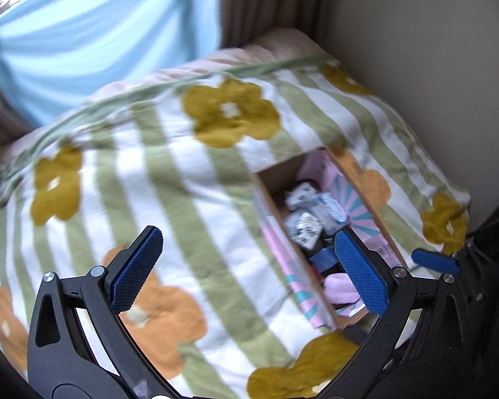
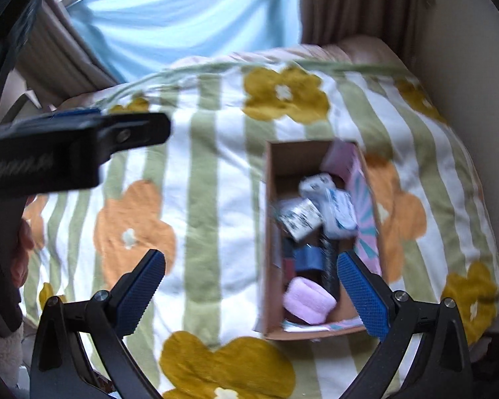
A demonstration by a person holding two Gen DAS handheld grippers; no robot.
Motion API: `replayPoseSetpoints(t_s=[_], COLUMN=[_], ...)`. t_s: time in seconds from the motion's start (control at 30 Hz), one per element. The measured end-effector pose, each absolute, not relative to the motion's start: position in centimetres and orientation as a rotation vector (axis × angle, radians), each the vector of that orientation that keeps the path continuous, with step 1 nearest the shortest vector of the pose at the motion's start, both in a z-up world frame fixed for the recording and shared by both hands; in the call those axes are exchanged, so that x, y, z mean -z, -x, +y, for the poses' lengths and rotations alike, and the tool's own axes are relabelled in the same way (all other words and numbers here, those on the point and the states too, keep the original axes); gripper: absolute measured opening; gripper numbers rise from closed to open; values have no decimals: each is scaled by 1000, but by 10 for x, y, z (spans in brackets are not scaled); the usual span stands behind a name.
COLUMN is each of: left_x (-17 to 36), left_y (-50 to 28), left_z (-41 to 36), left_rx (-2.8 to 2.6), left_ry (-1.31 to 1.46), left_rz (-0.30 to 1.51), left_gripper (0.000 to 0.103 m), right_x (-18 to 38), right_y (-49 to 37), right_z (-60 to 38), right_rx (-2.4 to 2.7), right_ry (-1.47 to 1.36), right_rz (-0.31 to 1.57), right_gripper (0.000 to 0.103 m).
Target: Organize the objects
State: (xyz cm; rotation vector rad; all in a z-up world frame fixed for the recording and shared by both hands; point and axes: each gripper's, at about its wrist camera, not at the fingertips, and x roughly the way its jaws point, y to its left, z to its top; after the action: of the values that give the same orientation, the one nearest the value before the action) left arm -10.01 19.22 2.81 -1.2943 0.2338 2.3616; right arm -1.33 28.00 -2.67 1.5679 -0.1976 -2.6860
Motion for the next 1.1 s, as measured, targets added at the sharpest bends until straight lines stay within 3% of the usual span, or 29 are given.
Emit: replayPoseSetpoints(t_s=[0.5,1.1], left_x=[-41,-17], left_y=[17,-26], left_z=[17,-6], left_rx=[-2650,-2670], left_ry=[1348,1366], left_rz=[37,-87], left_gripper=[103,103], right_x=[-3,5], right_y=[23,3], right_z=[204,192], right_rx=[2630,2652], right_ry=[-1456,-1501], right_rz=[-127,-55], right_gripper=[103,103])
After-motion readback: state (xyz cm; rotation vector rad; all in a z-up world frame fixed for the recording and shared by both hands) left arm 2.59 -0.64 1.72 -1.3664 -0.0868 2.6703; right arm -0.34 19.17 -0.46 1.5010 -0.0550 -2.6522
